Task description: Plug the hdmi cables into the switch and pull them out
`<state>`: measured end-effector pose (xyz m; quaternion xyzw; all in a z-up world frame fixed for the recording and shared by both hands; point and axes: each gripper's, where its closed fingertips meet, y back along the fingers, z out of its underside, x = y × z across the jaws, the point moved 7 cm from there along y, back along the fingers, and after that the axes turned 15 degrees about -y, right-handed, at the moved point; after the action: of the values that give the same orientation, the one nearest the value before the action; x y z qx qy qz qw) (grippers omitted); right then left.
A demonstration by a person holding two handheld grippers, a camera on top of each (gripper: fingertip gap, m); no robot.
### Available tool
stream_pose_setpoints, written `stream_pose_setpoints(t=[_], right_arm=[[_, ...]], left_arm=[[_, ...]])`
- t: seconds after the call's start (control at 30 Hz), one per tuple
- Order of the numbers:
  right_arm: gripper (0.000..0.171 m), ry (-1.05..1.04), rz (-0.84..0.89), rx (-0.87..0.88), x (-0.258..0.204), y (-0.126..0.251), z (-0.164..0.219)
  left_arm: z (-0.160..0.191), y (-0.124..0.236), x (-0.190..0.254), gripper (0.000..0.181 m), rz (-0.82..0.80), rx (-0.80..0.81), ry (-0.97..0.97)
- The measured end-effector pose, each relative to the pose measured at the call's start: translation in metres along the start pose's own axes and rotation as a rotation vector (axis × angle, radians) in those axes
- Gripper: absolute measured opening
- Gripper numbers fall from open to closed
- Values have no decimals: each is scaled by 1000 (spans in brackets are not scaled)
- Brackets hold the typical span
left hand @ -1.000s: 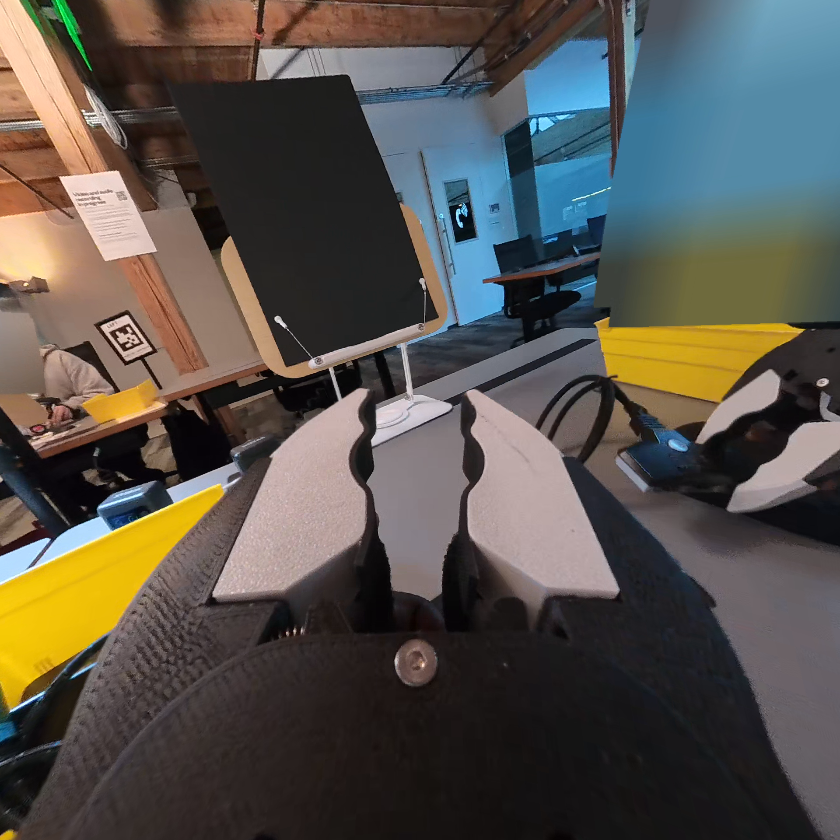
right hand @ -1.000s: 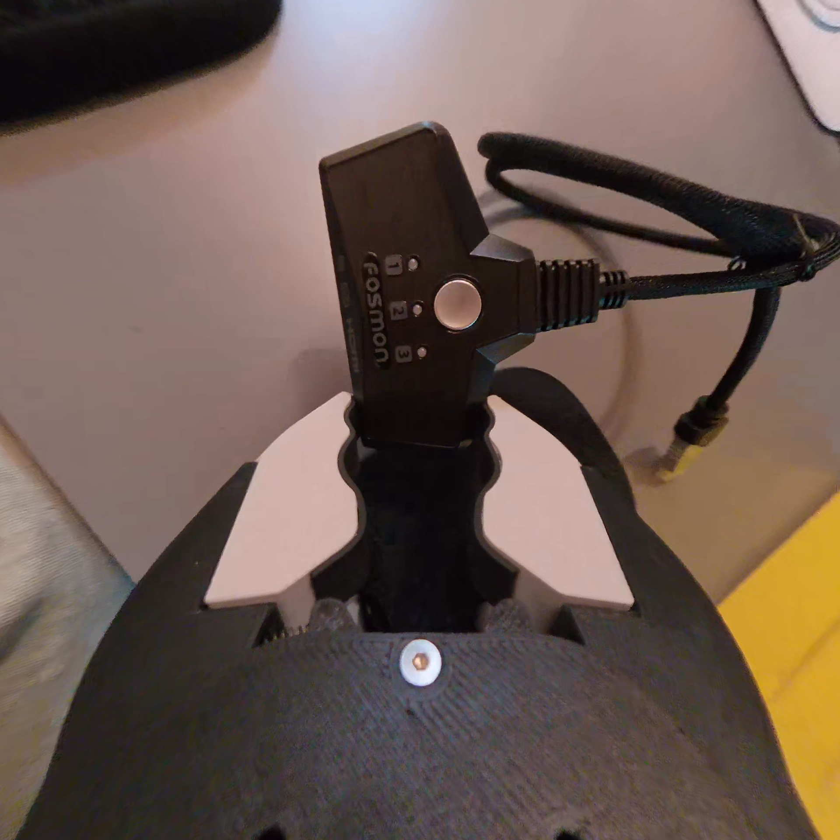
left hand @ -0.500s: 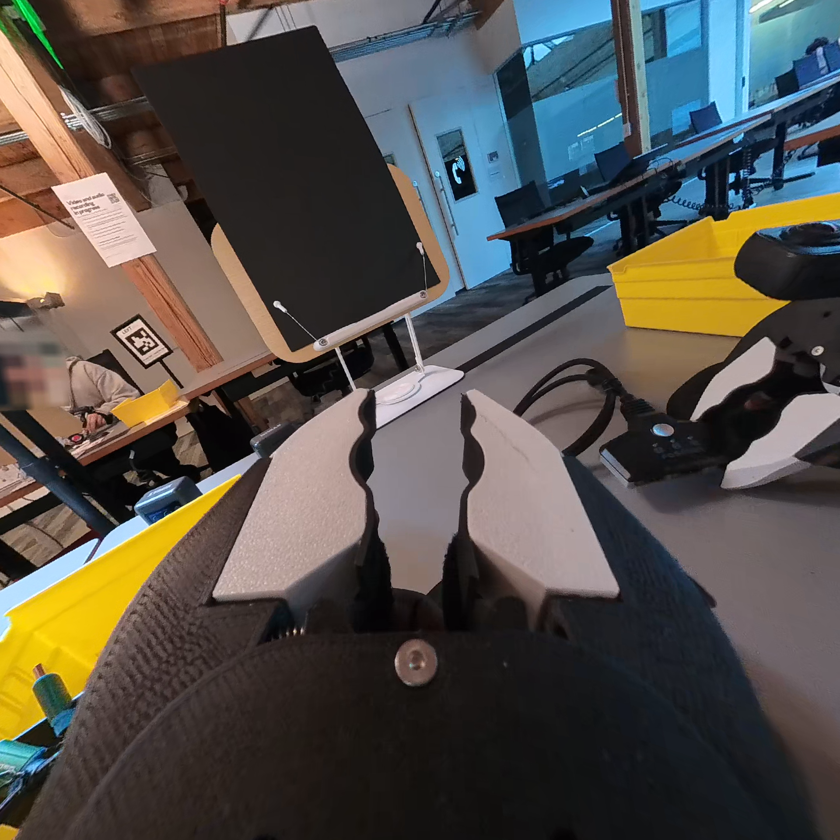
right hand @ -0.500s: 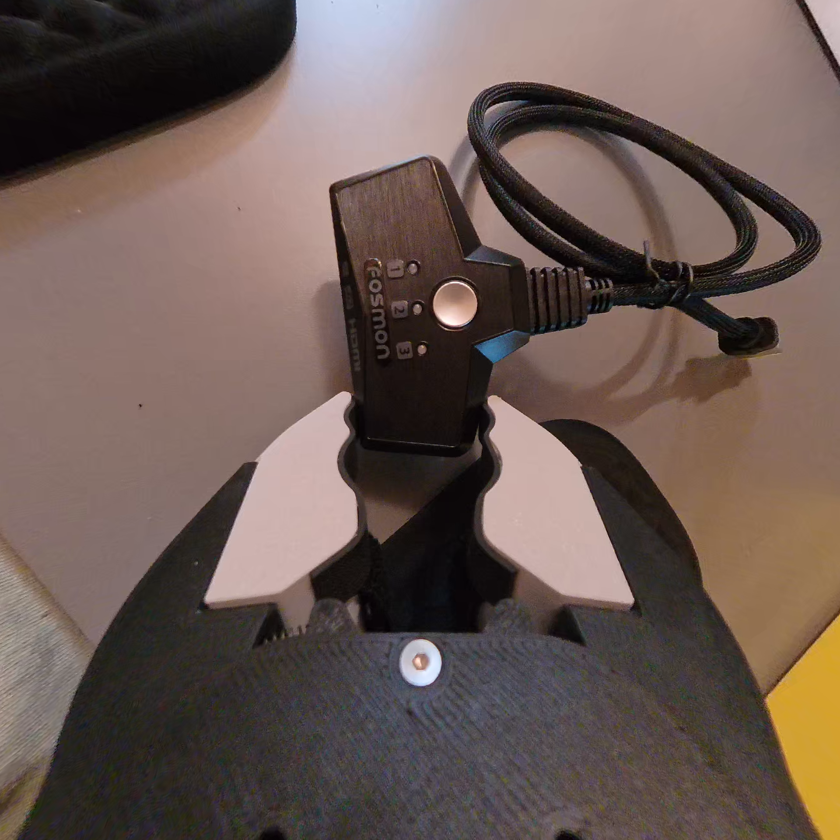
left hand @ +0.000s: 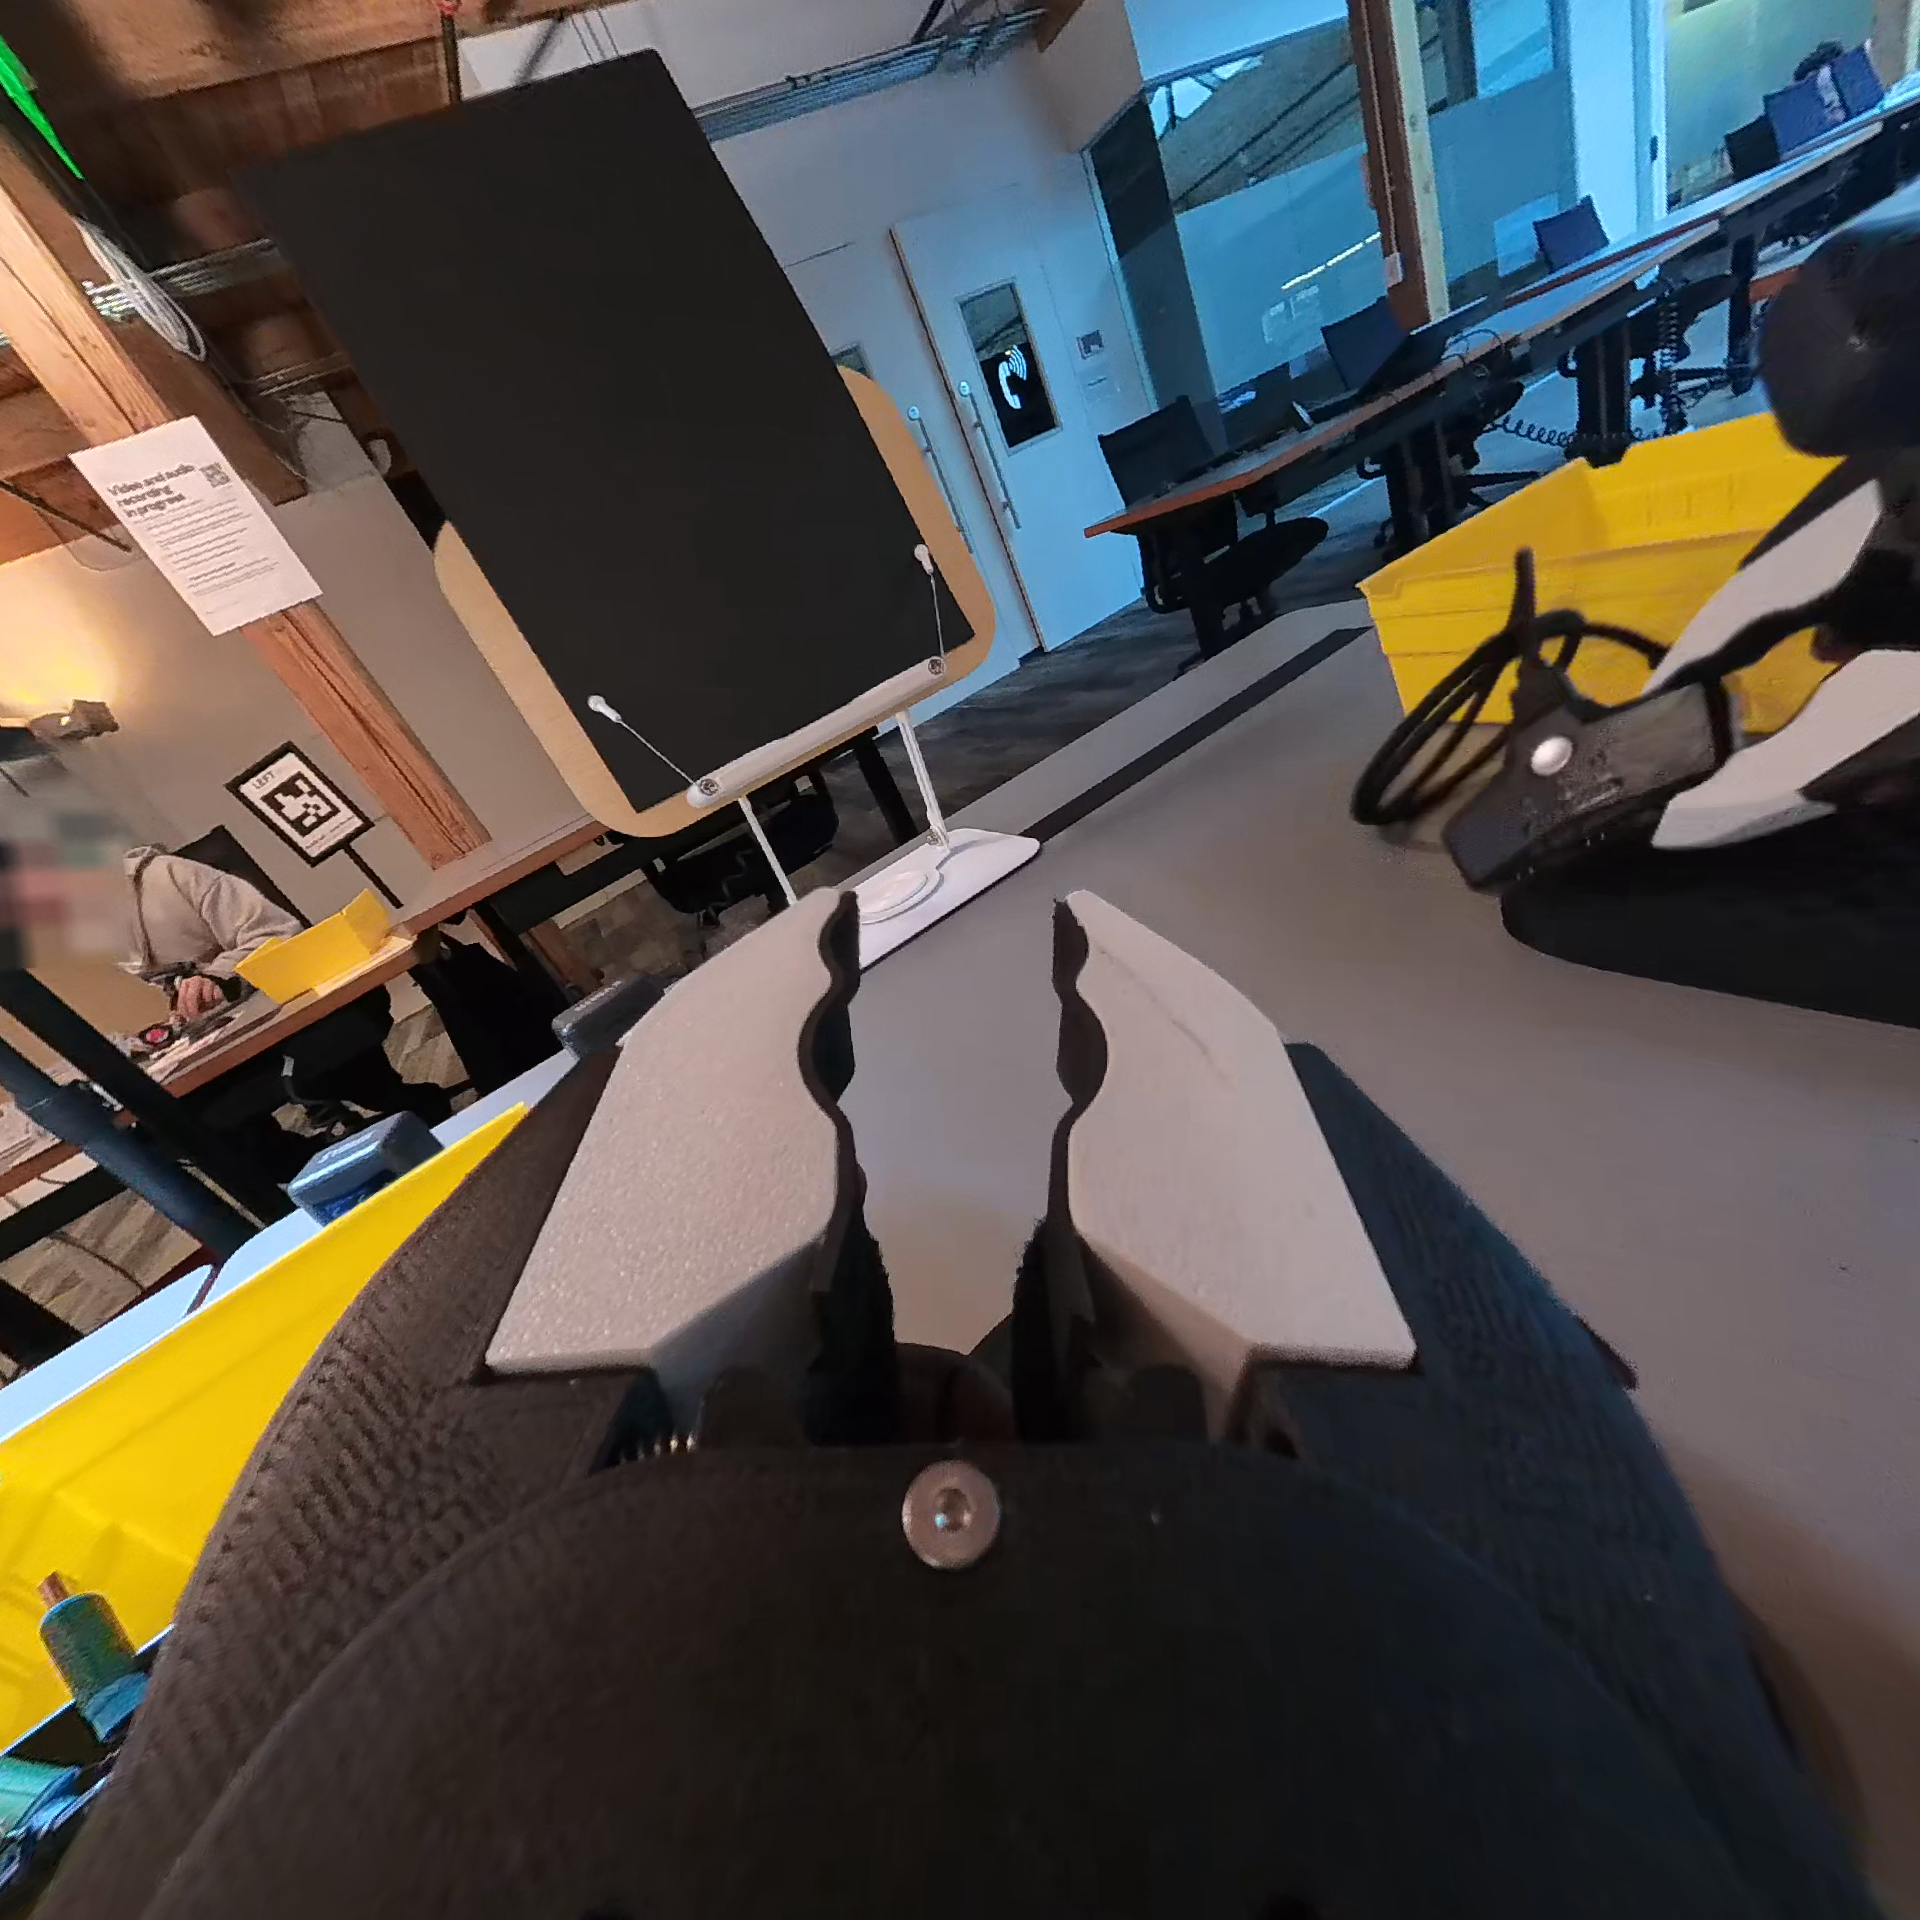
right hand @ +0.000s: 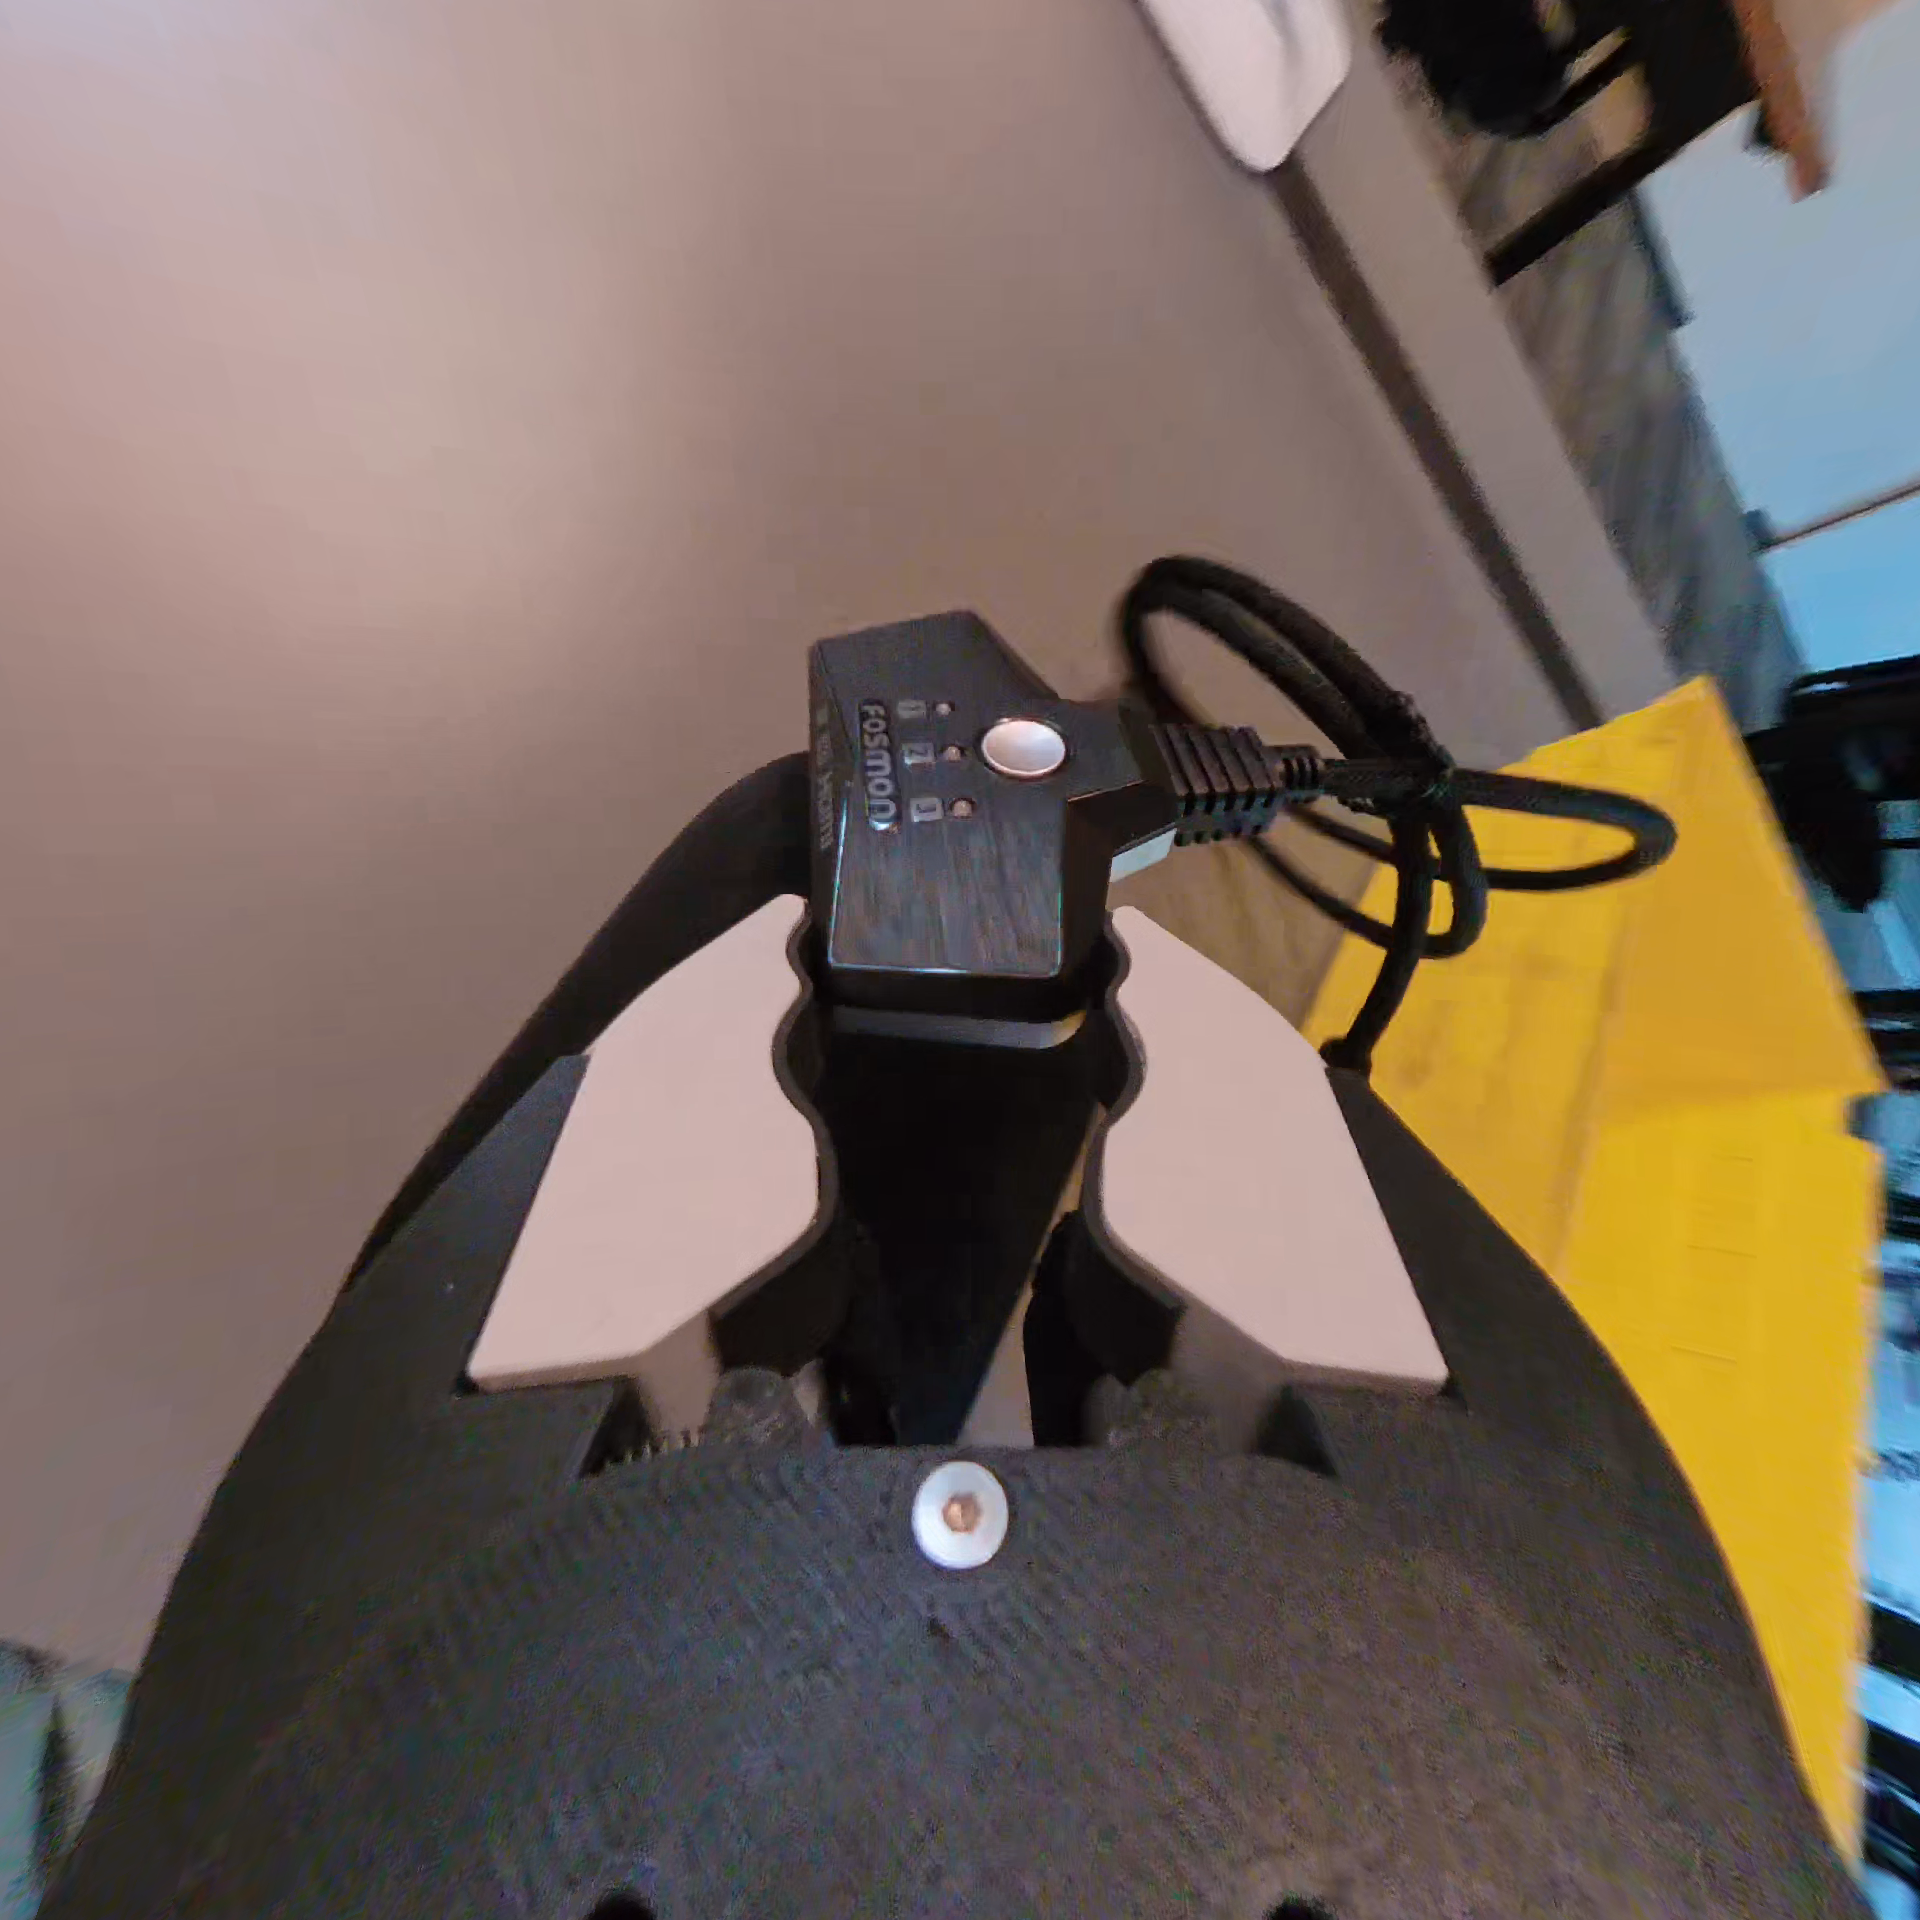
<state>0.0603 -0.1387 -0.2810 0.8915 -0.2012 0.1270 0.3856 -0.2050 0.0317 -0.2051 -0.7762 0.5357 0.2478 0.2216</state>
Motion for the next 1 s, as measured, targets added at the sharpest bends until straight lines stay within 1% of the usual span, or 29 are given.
stream_pose_setpoints(t=[0.1, 0.33, 0.5, 0.57, 0.63, 0.7, 0.77, 0.83, 0.87, 0.9, 0.93, 1.0], right_arm=[[50, -25, -131, -70, -13, -10, 6], [52, -20, -298, -142, -34, -17, 11], [56, -48, -433, -38, -36, -1, 1], [62, -38, -429, -2, -27, 5, 1], [66, -23, -382, 52, -14, 10, -1], [66, 8, -331, 163, 0, 16, -4], [71, 36, -290, 329, 13, 27, -11], [84, 64, -237, 574, 25, 41, -19], [94, 63, -201, 722, 31, 50, -24], [100, 33, -168, 855, 37, 60, -28], [104, -14, -149, 950, 42, 68, -30], [106, -109, -153, 1048, 51, 78, -31]], left_arm=[[-1, 0, 1, 36, 1, -9, -22], [2, 1, 0, 36, -1, -7, -23], [4, 3, -1, 36, 0, -28, -41], [4, 3, 0, 36, 4, -33, -47], [8, 4, -1, 36, -1, -72, -67], [16, 9, -8, 36, -46, -166, -88], [26, 18, -22, 36, -131, -276, -67], [34, 32, -38, 36, -229, -354, -26], [37, 40, -45, 36, -278, -380, -7], [40, 48, -52, 36, -326, -404, 16], [43, 55, -58, 37, -372, -426, 42], [51, 70, -68, 37, -438, -481, 86]])
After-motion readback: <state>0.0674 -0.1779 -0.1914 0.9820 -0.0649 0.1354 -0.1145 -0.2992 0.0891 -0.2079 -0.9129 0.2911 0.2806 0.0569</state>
